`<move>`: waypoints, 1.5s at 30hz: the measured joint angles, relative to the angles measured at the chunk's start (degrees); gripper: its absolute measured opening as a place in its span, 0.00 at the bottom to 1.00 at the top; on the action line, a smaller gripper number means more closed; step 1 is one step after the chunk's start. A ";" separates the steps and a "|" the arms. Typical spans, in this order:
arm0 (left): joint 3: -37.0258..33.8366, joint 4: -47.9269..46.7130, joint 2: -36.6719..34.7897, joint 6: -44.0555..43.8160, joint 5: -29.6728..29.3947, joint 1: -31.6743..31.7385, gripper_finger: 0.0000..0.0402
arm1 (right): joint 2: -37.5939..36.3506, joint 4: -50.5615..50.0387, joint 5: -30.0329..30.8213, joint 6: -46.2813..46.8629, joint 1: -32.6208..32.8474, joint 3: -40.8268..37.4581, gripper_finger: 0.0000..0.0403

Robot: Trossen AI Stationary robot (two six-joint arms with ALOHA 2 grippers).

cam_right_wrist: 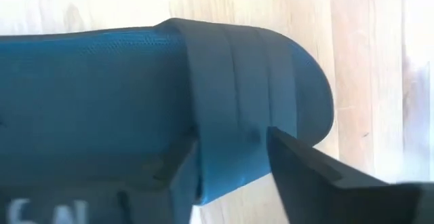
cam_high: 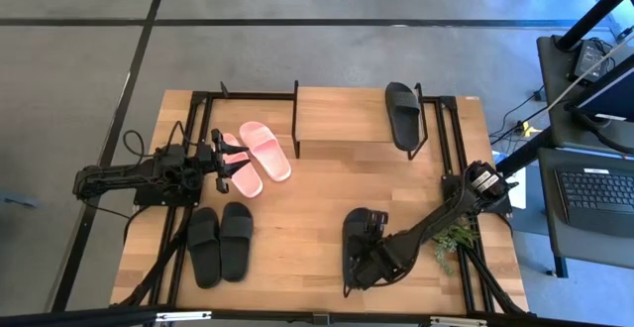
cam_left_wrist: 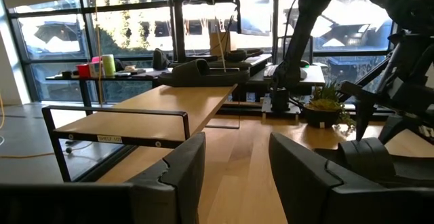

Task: Pick and place slides into the shelf
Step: Put the black slide on the shelf

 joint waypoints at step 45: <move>-0.02 -0.42 0.00 0.20 0.00 0.00 0.39 | -16.11 -30.05 29.21 -24.00 -12.20 27.45 0.03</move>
